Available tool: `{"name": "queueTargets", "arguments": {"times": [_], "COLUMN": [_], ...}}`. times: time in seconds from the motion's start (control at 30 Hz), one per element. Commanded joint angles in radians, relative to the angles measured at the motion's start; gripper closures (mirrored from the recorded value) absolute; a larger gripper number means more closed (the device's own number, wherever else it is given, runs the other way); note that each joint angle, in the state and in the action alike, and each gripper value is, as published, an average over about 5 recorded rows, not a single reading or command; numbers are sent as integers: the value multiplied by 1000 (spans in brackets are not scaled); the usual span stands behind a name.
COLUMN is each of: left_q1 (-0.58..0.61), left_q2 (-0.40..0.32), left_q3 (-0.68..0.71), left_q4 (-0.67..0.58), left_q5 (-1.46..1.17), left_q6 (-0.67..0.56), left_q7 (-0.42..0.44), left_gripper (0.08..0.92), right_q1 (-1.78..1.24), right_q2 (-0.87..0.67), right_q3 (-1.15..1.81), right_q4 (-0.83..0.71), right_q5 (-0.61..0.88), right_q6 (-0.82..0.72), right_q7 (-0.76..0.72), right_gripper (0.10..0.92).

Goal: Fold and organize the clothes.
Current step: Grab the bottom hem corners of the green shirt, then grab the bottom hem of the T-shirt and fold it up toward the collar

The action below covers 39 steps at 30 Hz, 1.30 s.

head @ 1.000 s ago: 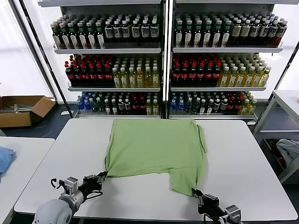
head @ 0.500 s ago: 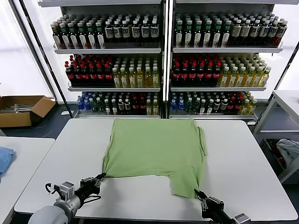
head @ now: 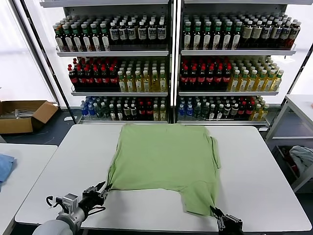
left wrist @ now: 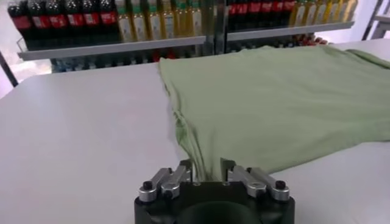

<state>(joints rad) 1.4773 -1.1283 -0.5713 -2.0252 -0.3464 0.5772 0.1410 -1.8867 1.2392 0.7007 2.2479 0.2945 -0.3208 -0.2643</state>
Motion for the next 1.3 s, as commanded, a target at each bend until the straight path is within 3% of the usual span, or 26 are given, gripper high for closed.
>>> {"name": "queueTargets", "arguments": {"times": [0.03,0.1,0.2,0.87,1.3], "left_q1": [18,29,40,59,185], "left_q2": [-24,-27,-27,-34,-49], "left_q3": [8,11,18,29,-41], "left_q4": [8,2,2,-16,-199], "left_q5": [13,20,34,28,78], "left_q6": [0,0,0,-1,-2], "left_q7": [-22,-9,5,0,-14], "left_gripper": [379,334,348,897,915], "right_q1": [-15,-10,-6,-31,-182], "right_q2": [-1,-1,-1,6,50], "right_q3": [11,10,9,16,66], "right_q4": [3,1,-1,2,67], "right_q5": [4,5,7,17,39], "right_q6": [6,5,4,16,88], "right_q7": [-1,0,0,-5,-45], "right_gripper": [918,918,918,918,918]}}
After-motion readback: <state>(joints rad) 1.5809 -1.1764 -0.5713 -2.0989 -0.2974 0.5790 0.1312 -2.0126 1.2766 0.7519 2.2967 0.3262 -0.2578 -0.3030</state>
